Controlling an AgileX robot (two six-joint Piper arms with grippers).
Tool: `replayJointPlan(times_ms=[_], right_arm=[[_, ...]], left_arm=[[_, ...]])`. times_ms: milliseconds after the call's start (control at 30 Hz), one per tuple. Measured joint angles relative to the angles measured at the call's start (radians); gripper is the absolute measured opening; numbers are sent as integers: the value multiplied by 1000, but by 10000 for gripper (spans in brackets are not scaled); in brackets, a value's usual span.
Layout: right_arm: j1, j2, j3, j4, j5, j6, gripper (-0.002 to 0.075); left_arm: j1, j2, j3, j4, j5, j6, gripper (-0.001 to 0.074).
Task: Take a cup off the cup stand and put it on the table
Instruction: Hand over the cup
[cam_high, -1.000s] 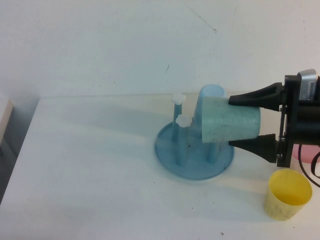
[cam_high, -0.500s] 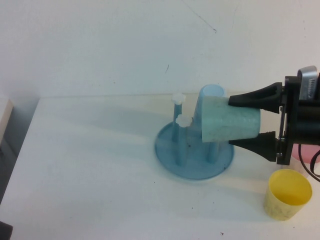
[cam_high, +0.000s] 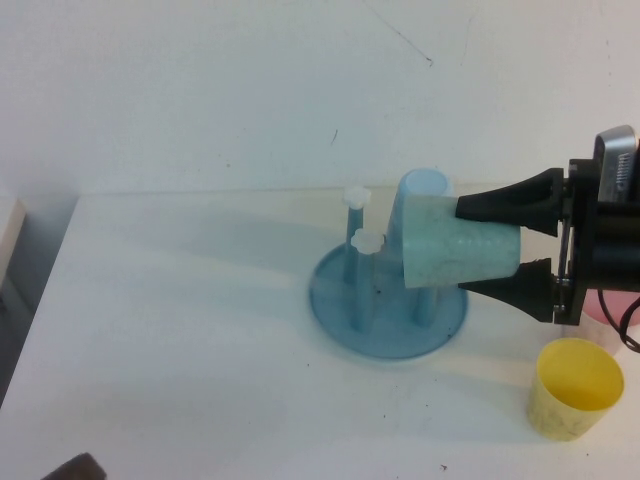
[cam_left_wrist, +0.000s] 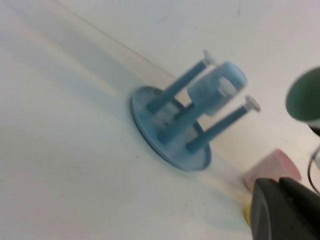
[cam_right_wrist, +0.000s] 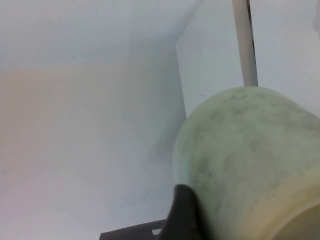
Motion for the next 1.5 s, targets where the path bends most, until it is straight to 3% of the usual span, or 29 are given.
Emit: replayJointPlan(times_ms=[367,500,567,667,800,1167,1500], right_arm=[[0,0,0,-7,0,11,599],[0,0,0,-7,0,47,599],[0,0,0,-2,0,57,599],[0,0,0,4,0,61,599],[0,0,0,4,0,63,599],[0,0,0,7,0,59,599],[0,0,0,7,0,39,599]], left_arm=[[0,689,-313,-503,435,972,11],[0,932,-376,-603,585,1296,127],[0,1039,-417,-611,641,1398,233],[0,1169,-491,-617,664,1447,375],[-20,1301,-581,-623,664,1459,455],[-244,1526,-874,-626,664,1508,472],[-364,1691,-1068,-626,647,1450,474]])
